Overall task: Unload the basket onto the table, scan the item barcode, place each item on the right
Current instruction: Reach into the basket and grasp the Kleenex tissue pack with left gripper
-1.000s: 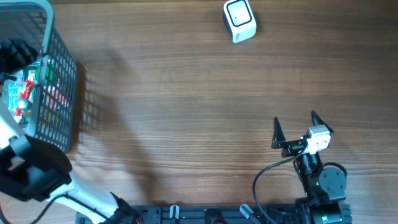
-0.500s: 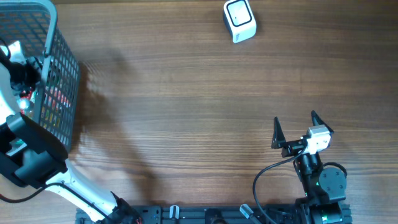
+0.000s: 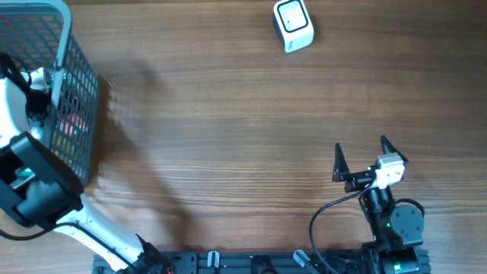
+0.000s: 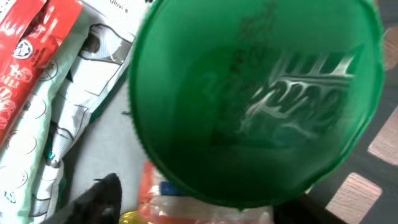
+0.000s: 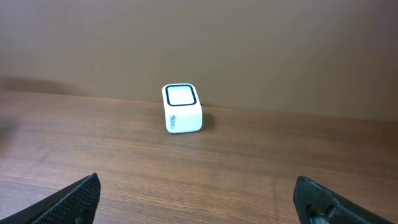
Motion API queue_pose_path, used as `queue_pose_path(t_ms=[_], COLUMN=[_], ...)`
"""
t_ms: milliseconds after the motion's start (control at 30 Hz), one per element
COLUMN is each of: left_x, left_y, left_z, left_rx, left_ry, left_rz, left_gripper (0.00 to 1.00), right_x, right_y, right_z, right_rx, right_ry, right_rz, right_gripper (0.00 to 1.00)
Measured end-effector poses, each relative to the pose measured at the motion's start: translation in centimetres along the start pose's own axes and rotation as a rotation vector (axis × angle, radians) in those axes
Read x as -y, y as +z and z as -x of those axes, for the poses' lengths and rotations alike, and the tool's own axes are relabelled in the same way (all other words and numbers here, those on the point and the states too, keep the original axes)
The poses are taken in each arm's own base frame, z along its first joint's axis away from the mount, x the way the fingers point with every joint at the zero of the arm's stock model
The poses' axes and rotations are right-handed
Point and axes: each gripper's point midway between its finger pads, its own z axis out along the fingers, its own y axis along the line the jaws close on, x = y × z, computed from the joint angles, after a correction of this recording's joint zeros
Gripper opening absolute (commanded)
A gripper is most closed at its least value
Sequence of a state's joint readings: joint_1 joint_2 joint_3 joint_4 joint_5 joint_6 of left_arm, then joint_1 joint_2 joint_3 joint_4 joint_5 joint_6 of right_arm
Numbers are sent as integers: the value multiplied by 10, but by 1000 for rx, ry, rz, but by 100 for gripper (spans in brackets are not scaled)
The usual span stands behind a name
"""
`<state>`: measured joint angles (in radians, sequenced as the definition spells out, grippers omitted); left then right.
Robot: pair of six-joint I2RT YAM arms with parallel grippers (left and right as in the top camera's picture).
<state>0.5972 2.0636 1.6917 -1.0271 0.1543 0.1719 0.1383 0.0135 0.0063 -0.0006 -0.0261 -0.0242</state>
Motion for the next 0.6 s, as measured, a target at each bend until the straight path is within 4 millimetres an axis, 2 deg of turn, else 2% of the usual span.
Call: queue_pose_path(t_ms=[167,267,400,600], left_x=[1,1,1,6], left_y=[0,0,-4,-43], left_z=[2,2,5,21], left_rx=[7,7,23,145], left_ry=[4,4,7,25], left_rz=[0,0,2,14], left_gripper=[42,41,32,34], right_x=[0,0,0,0], right_y=[0,0,0,0], right_z=[0,0,0,0], right_rx=[-1,0,0,0], right_ry=[0,0,0,0], right_rz=[0,0,0,0], right_gripper=[100,100,100,100])
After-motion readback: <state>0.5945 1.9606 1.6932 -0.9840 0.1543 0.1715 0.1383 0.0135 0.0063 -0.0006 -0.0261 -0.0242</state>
